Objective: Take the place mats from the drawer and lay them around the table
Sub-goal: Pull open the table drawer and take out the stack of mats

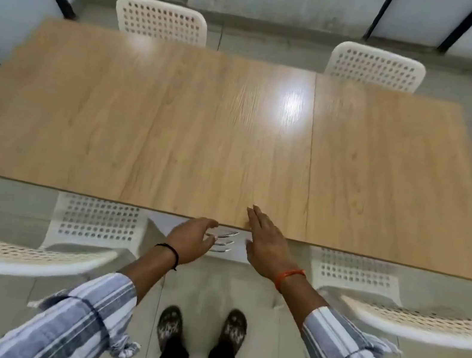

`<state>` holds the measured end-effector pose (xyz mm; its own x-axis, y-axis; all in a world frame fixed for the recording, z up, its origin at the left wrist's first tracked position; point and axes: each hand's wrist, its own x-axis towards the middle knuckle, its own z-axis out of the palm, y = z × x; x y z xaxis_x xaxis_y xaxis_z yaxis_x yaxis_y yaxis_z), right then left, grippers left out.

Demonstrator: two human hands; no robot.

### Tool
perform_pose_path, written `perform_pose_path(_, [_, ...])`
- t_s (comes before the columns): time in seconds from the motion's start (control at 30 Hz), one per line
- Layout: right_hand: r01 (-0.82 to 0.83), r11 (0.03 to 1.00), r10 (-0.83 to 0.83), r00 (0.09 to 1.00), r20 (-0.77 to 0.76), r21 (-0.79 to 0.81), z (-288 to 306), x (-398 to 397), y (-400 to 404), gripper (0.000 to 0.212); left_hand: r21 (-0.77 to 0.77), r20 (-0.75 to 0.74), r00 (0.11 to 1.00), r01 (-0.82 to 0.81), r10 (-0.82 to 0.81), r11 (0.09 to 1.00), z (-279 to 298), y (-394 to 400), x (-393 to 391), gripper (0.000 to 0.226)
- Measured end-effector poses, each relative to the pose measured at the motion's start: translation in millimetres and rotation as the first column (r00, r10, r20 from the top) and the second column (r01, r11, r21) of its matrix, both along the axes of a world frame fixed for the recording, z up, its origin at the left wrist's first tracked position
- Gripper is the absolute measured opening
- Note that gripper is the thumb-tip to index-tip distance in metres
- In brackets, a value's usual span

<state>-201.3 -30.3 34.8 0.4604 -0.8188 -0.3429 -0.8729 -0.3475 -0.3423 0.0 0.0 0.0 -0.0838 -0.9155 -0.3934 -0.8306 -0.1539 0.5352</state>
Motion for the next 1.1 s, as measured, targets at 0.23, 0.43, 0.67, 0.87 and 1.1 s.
perform_pose_path(0.23, [0.013,1.000,-0.014,0.984,-0.175,-0.005,-42.6,17.9,8.4,0.078,0.093,0.152,0.983,0.094,-0.107,0.991,-48.1,-7.3,-4.2,0.049])
perform_pose_path(0.43, [-0.018,0.996,0.039,0.973,-0.226,0.093,-44.7,17.1,5.2,0.092,0.126,0.240,0.963,0.093,-0.121,0.988,-63.5,-20.7,-4.4,0.036])
perform_pose_path(0.67, [-0.024,0.992,0.055,0.967,-0.248,0.123,-43.0,17.4,1.5,0.093,0.086,0.263,0.958,0.093,-0.113,0.992,-73.9,-22.6,-6.6,0.033])
perform_pose_path(0.87, [-0.032,0.991,0.062,0.968,-0.241,0.129,-45.4,15.5,1.1,0.094,0.076,0.253,0.962,0.086,-0.103,0.993,-77.2,-8.6,-7.8,0.032])
perform_pose_path(1.1, [-0.048,0.991,0.076,0.968,-0.240,0.123,-46.8,14.6,0.9,0.099,-0.141,0.213,0.977,0.045,-0.014,0.989,-52.4,42.2,-9.2,0.024])
